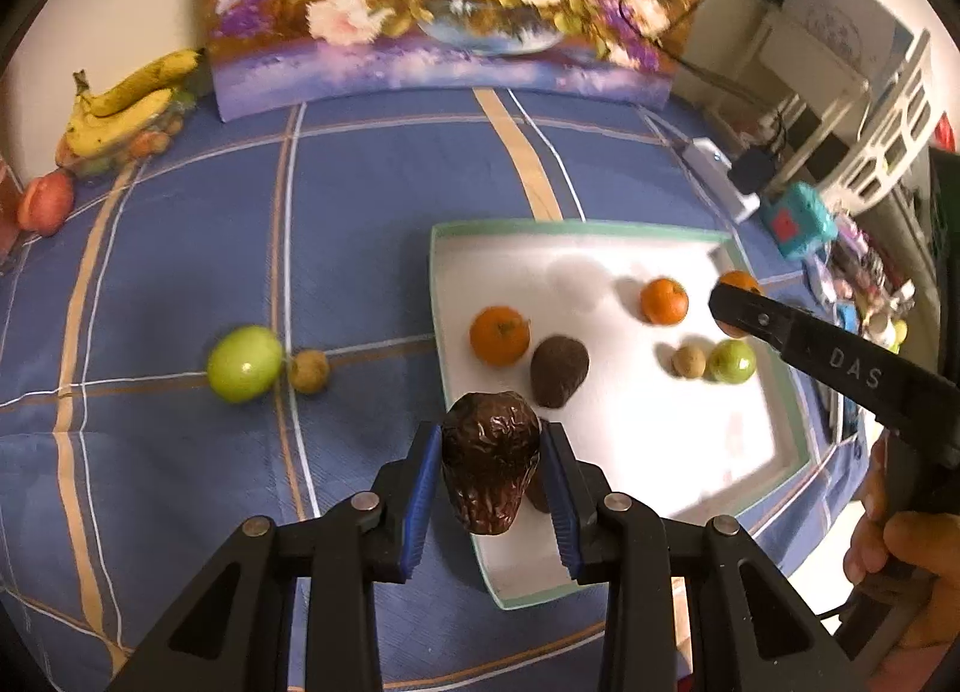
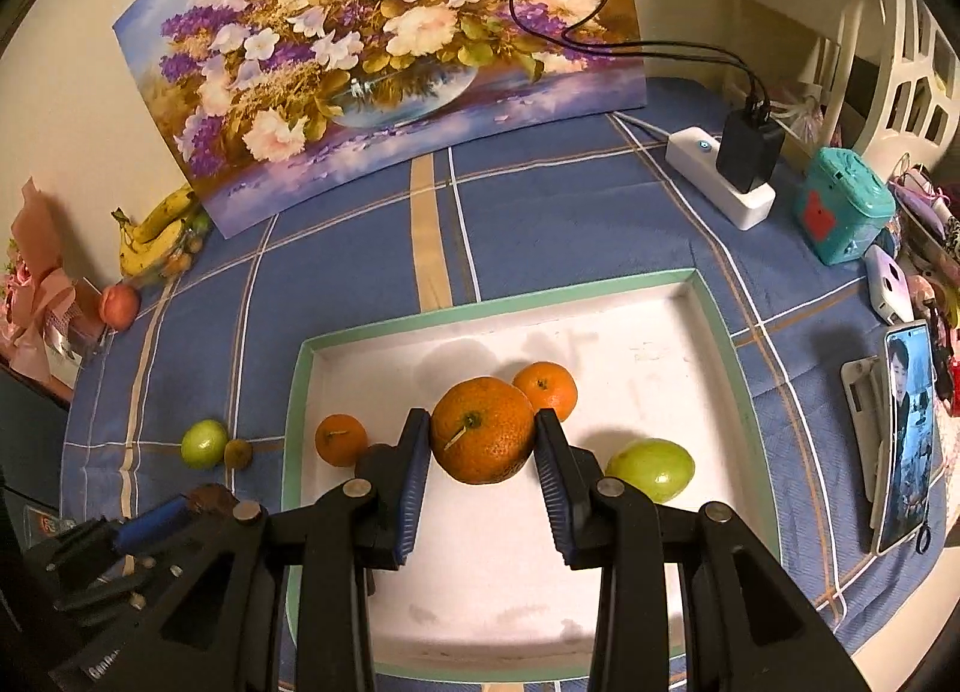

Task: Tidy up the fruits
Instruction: 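Open the left gripper to drop the date while the right gripper releases the orange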

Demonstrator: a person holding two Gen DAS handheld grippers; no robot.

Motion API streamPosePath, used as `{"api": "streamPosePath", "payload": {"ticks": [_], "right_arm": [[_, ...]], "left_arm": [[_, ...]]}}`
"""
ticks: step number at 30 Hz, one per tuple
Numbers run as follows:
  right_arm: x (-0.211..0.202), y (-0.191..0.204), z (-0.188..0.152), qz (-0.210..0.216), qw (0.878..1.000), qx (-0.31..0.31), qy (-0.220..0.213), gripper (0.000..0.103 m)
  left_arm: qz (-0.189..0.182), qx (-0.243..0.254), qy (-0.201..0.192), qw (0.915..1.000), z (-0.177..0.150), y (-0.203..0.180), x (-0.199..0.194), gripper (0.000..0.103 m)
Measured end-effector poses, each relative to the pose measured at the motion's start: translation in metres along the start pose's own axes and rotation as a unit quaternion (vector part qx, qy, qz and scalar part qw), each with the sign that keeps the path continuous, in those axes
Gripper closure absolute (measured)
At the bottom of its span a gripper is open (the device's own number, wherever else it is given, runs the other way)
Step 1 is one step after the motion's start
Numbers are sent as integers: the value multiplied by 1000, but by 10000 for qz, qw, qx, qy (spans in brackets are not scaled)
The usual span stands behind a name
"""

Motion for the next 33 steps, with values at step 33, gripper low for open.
{"api": "streamPosePath", "payload": {"ticks": [33], "right_arm": [[76,-1,-52,-73,9902,-150,1390,66]], "left_arm": [[171,242,972,9948,-34,-9,57,67]]}}
Point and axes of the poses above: each gripper's, at about its wrist camera, not at the fingertips, and x roughly the way its jaws point, y to its left, z to its top, the point moved 8 cm from there along x, roughly the way its jaws point, and after that the axes turned 13 degrees about -x, right-handed, at the moved point
